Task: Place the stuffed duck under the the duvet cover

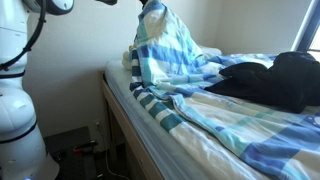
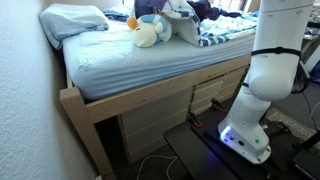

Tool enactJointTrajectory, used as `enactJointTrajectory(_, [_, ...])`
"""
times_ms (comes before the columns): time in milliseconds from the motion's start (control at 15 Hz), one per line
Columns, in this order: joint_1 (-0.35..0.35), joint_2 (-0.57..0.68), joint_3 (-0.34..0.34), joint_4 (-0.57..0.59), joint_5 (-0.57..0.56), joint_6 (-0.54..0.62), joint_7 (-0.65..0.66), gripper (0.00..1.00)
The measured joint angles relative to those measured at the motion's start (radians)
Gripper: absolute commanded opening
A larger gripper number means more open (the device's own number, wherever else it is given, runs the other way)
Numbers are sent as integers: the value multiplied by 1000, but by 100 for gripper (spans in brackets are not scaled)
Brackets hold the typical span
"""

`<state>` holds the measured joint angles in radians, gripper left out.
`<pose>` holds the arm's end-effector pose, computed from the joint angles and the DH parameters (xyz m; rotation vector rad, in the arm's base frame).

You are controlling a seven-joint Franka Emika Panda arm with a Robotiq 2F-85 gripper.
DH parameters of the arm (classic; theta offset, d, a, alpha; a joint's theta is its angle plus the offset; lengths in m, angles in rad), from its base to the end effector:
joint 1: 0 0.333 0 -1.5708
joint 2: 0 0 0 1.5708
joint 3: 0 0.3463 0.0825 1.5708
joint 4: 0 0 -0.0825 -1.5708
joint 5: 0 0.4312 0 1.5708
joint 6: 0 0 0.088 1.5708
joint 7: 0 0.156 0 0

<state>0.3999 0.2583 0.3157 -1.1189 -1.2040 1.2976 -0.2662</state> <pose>0.6022 0.2555 0.7511 1.9472 0.6663 0.1936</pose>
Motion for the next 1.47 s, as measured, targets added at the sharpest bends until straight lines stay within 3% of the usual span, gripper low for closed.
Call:
enactJointTrajectory(400, [129, 138, 2, 221, -135, -68, -65, 3])
enactJointTrajectory(733, [192, 185, 2, 318, -169, -123, -117, 3])
enactJointTrajectory(1067, [199, 186, 41, 357, -72, -129, -167, 3])
enactJointTrajectory(1133, [200, 185, 54, 363, -49, -130, -173, 11])
enactJointTrajectory(1400, [212, 172, 35, 365, 20, -131, -180, 11])
enactJointTrajectory(1467, [212, 172, 34, 365, 21, -131, -180, 3])
